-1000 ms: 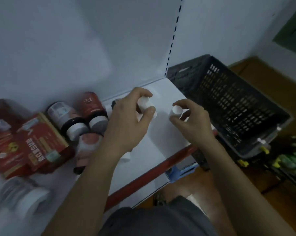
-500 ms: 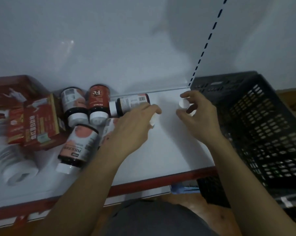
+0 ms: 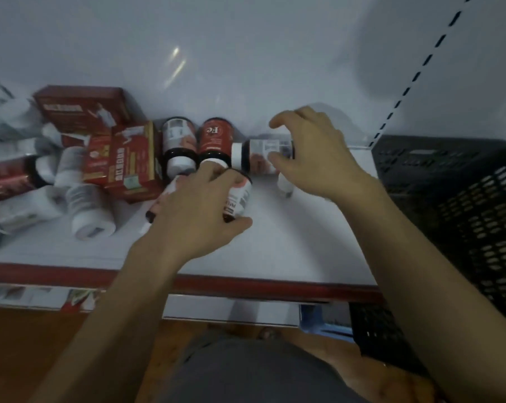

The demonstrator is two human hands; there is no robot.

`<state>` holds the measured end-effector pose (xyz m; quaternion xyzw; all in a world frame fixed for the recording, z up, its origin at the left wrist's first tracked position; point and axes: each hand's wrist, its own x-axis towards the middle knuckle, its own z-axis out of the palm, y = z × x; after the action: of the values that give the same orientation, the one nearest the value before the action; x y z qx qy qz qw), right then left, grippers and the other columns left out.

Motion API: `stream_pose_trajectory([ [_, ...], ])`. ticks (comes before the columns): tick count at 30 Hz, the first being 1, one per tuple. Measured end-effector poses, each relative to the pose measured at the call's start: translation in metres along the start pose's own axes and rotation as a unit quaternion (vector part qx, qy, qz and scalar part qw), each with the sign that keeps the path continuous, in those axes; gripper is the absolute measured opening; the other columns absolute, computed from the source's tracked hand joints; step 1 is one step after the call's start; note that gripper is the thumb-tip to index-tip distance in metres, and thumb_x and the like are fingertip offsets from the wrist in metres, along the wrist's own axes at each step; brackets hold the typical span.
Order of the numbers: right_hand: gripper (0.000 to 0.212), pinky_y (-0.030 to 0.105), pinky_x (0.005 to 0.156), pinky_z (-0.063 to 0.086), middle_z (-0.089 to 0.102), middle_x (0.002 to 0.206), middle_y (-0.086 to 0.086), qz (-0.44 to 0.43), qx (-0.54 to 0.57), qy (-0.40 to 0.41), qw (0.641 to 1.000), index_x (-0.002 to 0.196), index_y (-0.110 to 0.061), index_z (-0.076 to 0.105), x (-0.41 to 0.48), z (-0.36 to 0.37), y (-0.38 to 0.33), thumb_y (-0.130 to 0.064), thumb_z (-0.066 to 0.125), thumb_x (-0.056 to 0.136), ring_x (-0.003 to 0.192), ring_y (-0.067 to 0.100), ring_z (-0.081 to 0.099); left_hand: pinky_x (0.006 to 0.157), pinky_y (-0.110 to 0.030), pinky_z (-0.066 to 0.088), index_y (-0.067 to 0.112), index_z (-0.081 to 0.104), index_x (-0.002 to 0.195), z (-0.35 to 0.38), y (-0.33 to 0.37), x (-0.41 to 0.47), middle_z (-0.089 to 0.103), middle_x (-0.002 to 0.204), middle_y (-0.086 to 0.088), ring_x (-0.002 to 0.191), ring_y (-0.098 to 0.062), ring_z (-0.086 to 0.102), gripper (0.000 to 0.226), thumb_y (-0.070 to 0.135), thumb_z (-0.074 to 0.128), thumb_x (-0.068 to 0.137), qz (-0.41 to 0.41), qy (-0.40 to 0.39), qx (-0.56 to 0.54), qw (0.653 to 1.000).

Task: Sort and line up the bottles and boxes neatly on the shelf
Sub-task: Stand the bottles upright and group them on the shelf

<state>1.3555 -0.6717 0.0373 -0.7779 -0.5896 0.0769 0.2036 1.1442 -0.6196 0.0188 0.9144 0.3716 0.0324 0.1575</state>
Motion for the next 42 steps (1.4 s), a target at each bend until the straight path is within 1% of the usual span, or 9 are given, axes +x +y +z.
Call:
stream_pose_trajectory([
  [6, 0.044, 0.044, 0.087, 0.049, 0.063, 0.113, 0.003, -0.041, -0.135, -0.201, 0.969, 0.126, -0.024, 0.054, 0.059, 0.027, -0.032, -0.03, 0.068, 0.085, 0.105, 0.029, 0.059, 0.097, -0.044, 0.044, 0.037, 0.023, 0.155, 0.029, -0.006, -0.008, 0.019, 0.162, -0.004, 0.121, -0.034, 0.05, 0.104, 0.037, 0.081, 0.069, 0.036, 0.026, 0.084, 0.995],
  [11, 0.047, 0.046, 0.09, 0.054, 0.066, 0.111, 0.004, -0.012, -0.098, -0.198, 0.975, 0.12, -0.02, 0.06, 0.072, 0.034, -0.025, -0.029, 0.077, 0.077, 0.101, 0.029, 0.061, 0.097, -0.033, 0.047, 0.036, 0.049, 0.142, 0.007, -0.031, -0.018, 0.032, 0.151, 0.007, 0.126, -0.02, 0.048, 0.076, 0.017, 0.076, 0.074, 0.038, 0.088, -0.14, 0.986],
  [15, 0.056, 0.038, 0.094, 0.05, 0.065, 0.12, 0.005, 0.038, -0.019, -0.102, 0.994, 0.126, -0.017, 0.063, 0.069, 0.039, -0.019, -0.024, 0.081, 0.074, 0.113, 0.028, 0.06, 0.098, -0.008, 0.039, 0.027, 0.062, 0.132, -0.013, -0.055, -0.031, 0.051, 0.13, 0.006, 0.115, -0.005, 0.053, 0.063, 0.013, 0.08, 0.074, 0.02, 0.174, -0.245, 0.954],
  [19, 0.073, 0.028, 0.101, 0.045, 0.059, 0.13, -0.002, 0.088, 0.178, 0.154, 0.968, 0.139, -0.021, 0.054, 0.034, 0.043, -0.047, -0.027, 0.086, 0.074, 0.115, 0.014, 0.058, 0.093, -0.035, 0.057, 0.038, 0.059, 0.128, -0.037, -0.09, -0.052, 0.062, 0.126, 0.014, 0.116, -0.009, 0.063, 0.057, 0.029, 0.084, 0.078, 0.008, 0.192, -0.353, 0.916],
  [21, 0.073, 0.03, 0.103, 0.048, 0.055, 0.13, -0.006, 0.104, 0.247, 0.272, 0.924, 0.139, -0.025, 0.053, 0.01, 0.053, -0.083, -0.027, 0.086, 0.074, 0.115, 0.008, 0.057, 0.088, -0.033, 0.06, 0.038, 0.059, 0.127, -0.053, -0.112, -0.07, 0.063, 0.125, 0.014, 0.112, -0.007, 0.065, 0.053, 0.028, 0.084, 0.081, -0.009, 0.204, -0.365, 0.908],
  [24, 0.068, 0.036, 0.102, 0.05, 0.052, 0.13, -0.009, 0.07, 0.276, 0.329, 0.9, 0.135, -0.026, 0.056, -0.006, 0.074, -0.159, -0.024, 0.085, 0.074, 0.117, 0.003, 0.056, 0.082, -0.028, 0.059, 0.036, 0.06, 0.126, -0.079, -0.159, -0.108, 0.063, 0.121, 0.021, 0.109, -0.004, 0.065, 0.046, 0.03, 0.081, 0.085, -0.024, 0.234, -0.354, 0.905],
  [34, 0.059, 0.036, 0.096, 0.054, 0.062, 0.126, -0.008, -0.155, 0.405, 0.176, 0.884, 0.125, -0.017, 0.059, 0.046, 0.185, -0.469, -0.019, 0.088, 0.074, 0.116, 0.006, 0.06, 0.085, -0.037, 0.055, 0.034, 0.051, 0.138, -0.167, -0.401, -0.295, 0.052, 0.125, 0.016, 0.106, -0.009, 0.056, 0.048, 0.041, 0.07, 0.095, -0.169, 0.343, -0.176, 0.907],
  [38, 0.057, 0.043, 0.094, 0.055, 0.063, 0.125, -0.003, -0.216, 0.465, 0.083, 0.854, 0.123, -0.015, 0.058, 0.06, 0.242, -0.591, -0.01, 0.088, 0.074, 0.116, 0.015, 0.062, 0.095, -0.046, 0.055, 0.037, 0.051, 0.139, -0.192, -0.487, -0.377, 0.053, 0.134, 0.014, 0.117, -0.011, 0.054, 0.05, 0.041, 0.071, 0.093, -0.278, 0.402, -0.138, 0.861],
  [42, 0.065, 0.04, 0.094, 0.057, 0.061, 0.126, -0.012, -0.254, 0.477, -0.021, 0.841, 0.125, -0.025, 0.057, 0.074, 0.295, -0.705, -0.006, 0.088, 0.071, 0.117, 0.01, 0.06, 0.091, -0.029, 0.052, 0.038, 0.051, 0.142, -0.201, -0.568, -0.446, 0.053, 0.137, 0.016, 0.117, -0.008, 0.054, 0.051, 0.038, 0.07, 0.094, -0.377, 0.457, -0.134, 0.794],
])
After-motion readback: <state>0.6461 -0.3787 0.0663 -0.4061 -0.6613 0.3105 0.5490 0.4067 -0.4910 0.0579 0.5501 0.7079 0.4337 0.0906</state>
